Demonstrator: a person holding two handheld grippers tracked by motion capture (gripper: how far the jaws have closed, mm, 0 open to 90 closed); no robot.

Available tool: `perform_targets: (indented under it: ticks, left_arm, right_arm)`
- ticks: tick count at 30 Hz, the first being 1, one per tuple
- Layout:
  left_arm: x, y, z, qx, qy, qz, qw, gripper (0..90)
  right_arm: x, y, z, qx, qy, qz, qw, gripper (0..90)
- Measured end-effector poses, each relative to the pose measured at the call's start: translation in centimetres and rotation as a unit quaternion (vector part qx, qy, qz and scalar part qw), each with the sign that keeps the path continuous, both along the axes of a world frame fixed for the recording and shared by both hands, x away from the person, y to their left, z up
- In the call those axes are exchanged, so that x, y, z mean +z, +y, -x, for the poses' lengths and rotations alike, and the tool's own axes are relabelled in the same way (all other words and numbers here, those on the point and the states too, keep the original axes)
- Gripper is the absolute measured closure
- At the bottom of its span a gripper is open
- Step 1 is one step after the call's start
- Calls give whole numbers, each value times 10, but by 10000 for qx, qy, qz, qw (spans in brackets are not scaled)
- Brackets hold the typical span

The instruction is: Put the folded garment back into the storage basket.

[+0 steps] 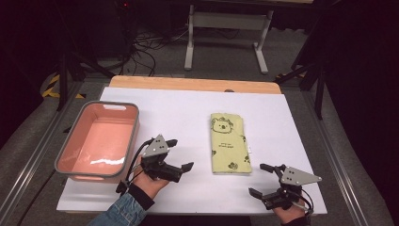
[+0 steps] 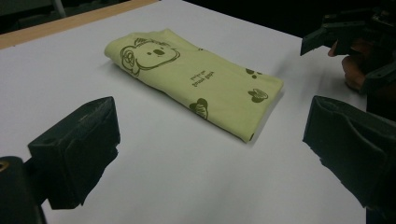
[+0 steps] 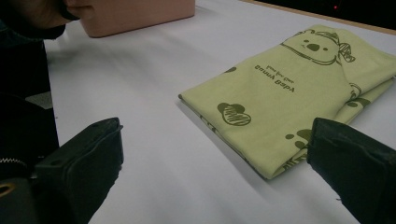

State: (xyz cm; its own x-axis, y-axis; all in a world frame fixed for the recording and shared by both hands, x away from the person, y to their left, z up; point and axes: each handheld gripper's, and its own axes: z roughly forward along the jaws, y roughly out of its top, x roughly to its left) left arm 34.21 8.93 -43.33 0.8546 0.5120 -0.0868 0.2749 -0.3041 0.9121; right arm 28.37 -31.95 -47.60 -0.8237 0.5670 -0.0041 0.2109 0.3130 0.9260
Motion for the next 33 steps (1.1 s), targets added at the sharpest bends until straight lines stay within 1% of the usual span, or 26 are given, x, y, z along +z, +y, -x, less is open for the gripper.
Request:
perform_targets:
  ticks: [1, 3, 7, 10, 11, 14, 16, 20, 21, 22, 23, 24, 25, 26, 27, 28, 29, 30, 31, 33]
  left_arm:
    - [1, -3, -3, 1, 43, -11, 10000, 54]
    - [2, -7, -7, -25, 122, 42, 9999, 58]
    - [2, -16, -15, -43, 127, -18, 9999, 63]
    - [4, -21, -20, -23, 90, -114, 9999, 63]
    - [5, -23, -23, -18, 52, -184, 9998, 64]
    - [8, -32, -33, 32, 55, -434, 9990, 75]
    - [9, -36, -40, 50, 16, -465, 9989, 82]
    - [11, -44, -51, 69, 56, -507, 9987, 84]
    - [12, -47, -55, 75, 34, -540, 9985, 84]
    - [12, -47, -55, 75, 34, -540, 9985, 84]
    - [13, -51, -59, 75, -9, -622, 9980, 84]
    - [13, -51, -59, 75, -9, -622, 9980, 89]
    - [14, -53, -60, 15, -103, -626, 9980, 89]
    - [14, -54, -61, -22, -177, -615, 9980, 112]
    - [14, -56, -62, -43, -222, -642, 9977, 124]
    - [14, -56, -63, -39, -198, -643, 9977, 108]
    - [15, -57, -66, -72, -144, -554, 9983, 108]
    - [15, -57, -66, -72, -144, -554, 9983, 105]
    - [15, -58, -69, -66, -88, -548, 9984, 105]
    - [16, -60, -72, -35, -70, -521, 9986, 91]
  right_arm:
    - [0, 0, 0, 3, -1, 2, 10000, 43]
    - [0, 0, 0, 12, -5, 4, 10000, 43]
    - [0, 0, 0, 22, 9, -9, 10000, 43]
    - [-1, 1, 0, 47, 14, -2, 10000, 43]
    - [-1, 1, 0, 52, 16, -1, 10000, 43]
    - [-1, 1, 0, 58, 13, 0, 10000, 43]
    - [-1, 1, 0, 55, 3, -1, 10000, 43]
    - [-1, 1, 0, 46, -19, 1, 10000, 43]
    - [-1, 1, 0, 51, -26, 10, 10000, 43]
    - [-1, 1, 0, 51, -26, 10, 10000, 43]
    - [-1, 0, 0, 45, -38, 12, 10000, 42]
    - [-1, 0, 0, 45, -38, 12, 10000, 42]
    - [0, 0, 0, 46, -44, 15, 10000, 42]
    - [0, 0, 0, 44, -51, 8, 10000, 42]
    - [0, 0, 0, 45, -52, 5, 10000, 42]
    - [0, 0, 1, 49, -57, 2, 10000, 42]
    - [0, -1, 1, 44, -73, -2, 10000, 42]
    - [0, -1, 1, 44, -73, -2, 10000, 42]
    - [0, -1, 1, 45, -73, -3, 10000, 42]
    - [0, 0, 0, 58, -60, 5, 10000, 42]
